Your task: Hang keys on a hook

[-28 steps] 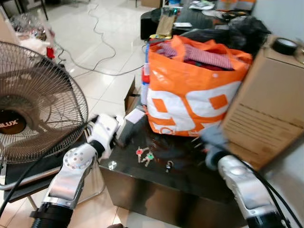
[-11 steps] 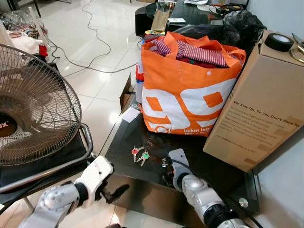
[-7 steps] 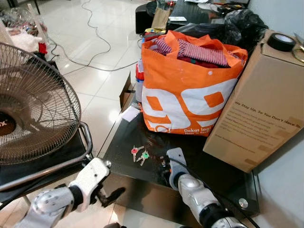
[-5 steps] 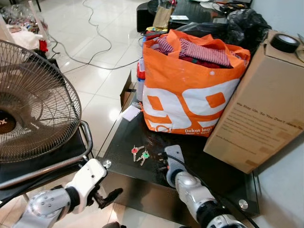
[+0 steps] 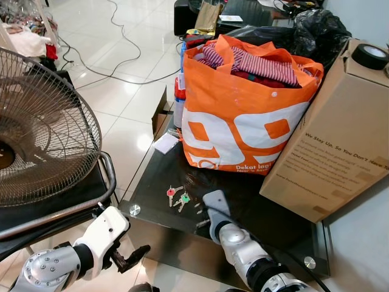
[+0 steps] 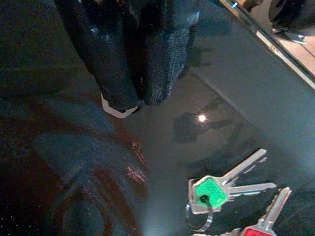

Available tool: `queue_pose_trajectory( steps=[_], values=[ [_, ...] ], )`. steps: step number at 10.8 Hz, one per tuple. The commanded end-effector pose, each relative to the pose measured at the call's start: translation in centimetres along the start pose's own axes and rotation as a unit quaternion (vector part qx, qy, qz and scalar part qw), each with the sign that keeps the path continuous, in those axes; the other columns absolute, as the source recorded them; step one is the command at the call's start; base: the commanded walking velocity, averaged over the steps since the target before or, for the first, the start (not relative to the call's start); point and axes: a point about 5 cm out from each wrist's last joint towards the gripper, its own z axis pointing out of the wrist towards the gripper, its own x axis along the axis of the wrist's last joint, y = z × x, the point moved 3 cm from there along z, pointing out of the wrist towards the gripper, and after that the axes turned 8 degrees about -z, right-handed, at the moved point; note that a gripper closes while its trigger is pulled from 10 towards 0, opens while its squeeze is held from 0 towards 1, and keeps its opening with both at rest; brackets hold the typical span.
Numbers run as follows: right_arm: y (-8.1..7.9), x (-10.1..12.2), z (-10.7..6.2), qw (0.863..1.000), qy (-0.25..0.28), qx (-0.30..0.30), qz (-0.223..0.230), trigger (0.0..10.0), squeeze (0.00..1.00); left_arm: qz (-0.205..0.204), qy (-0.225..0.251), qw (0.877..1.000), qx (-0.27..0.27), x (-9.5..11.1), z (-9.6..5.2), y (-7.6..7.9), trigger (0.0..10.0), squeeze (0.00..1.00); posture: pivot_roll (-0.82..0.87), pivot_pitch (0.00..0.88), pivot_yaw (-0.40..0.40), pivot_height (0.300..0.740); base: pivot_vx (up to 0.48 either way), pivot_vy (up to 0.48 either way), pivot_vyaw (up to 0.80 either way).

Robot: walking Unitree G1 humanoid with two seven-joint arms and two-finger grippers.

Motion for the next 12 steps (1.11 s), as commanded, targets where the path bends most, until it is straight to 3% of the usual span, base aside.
queue_pose_trajectory(
  steps=[1, 2, 5, 6, 7, 9, 11, 12],
  values=[
    [-1.0, -0.1, 0.1, 1.000, -0.009, 0.008, -0.018, 0.0, 0.00, 0.002, 0.001, 1.000, -0.002, 0.1, -0.1, 0.2, 10.0, 0.10, 0.06, 0.069, -0.055, 0.740, 0.000, 0.000, 0.00],
    [-0.3, -0.6, 0.0, 0.999, -0.019, 0.002, -0.042, 0.0, 0.00, 0.002, 0.002, 1.000, -0.002, 0.1, 0.0, 0.2, 10.0, 0.10, 0.06, 0.060, -0.054, 0.740, 0.000, 0.000, 0.00],
    [5.4, -2.0, -0.4, 0.993, -0.049, -0.021, -0.104, 0.0, 0.00, 0.010, 0.025, 1.000, -0.009, 1.1, 1.7, 0.1, 10.0, 0.10, 0.02, 0.000, -0.044, 0.740, 0.000, 0.000, 0.00],
    [8.5, -2.9, -1.0, 0.989, -0.068, -0.045, -0.120, 0.0, 0.00, 0.015, 0.035, 0.999, -0.014, 1.9, 2.5, 0.1, 10.0, 0.09, 0.01, 0.000, -0.038, 0.740, 0.000, 0.000, 0.00],
    [9.9, -3.6, -1.5, 0.988, -0.080, -0.051, -0.121, 0.0, 0.00, 0.018, 0.039, 0.999, -0.016, 2.2, 2.9, 0.1, 10.0, 0.09, 0.00, 0.000, -0.030, 0.740, 0.000, 0.000, 0.00],
    [10.6, -4.7, -2.0, 0.988, -0.094, -0.026, -0.123, 0.0, 0.00, 0.022, 0.042, 0.998, -0.028, 2.5, 3.3, 0.3, 10.0, 0.10, -0.01, 0.000, -0.022, 0.740, 0.000, 0.000, 0.00],
    [10.5, -3.3, -2.1, 0.994, -0.040, -0.004, -0.098, 0.0, 0.00, 0.025, 0.046, 0.998, -0.036, 3.0, 3.7, 0.4, 10.0, 0.09, -0.03, 0.000, -0.008, 0.740, 0.000, 0.000, 0.00],
    [10.9, -2.6, -2.2, 0.996, -0.022, -0.004, -0.082, 10.0, 1.00, 0.025, 0.046, 0.998, -0.040, 3.1, 3.8, 0.5, 10.0, 0.09, -0.03, 0.000, -0.008, 0.740, 0.000, 0.000, 0.00]
  ],
)
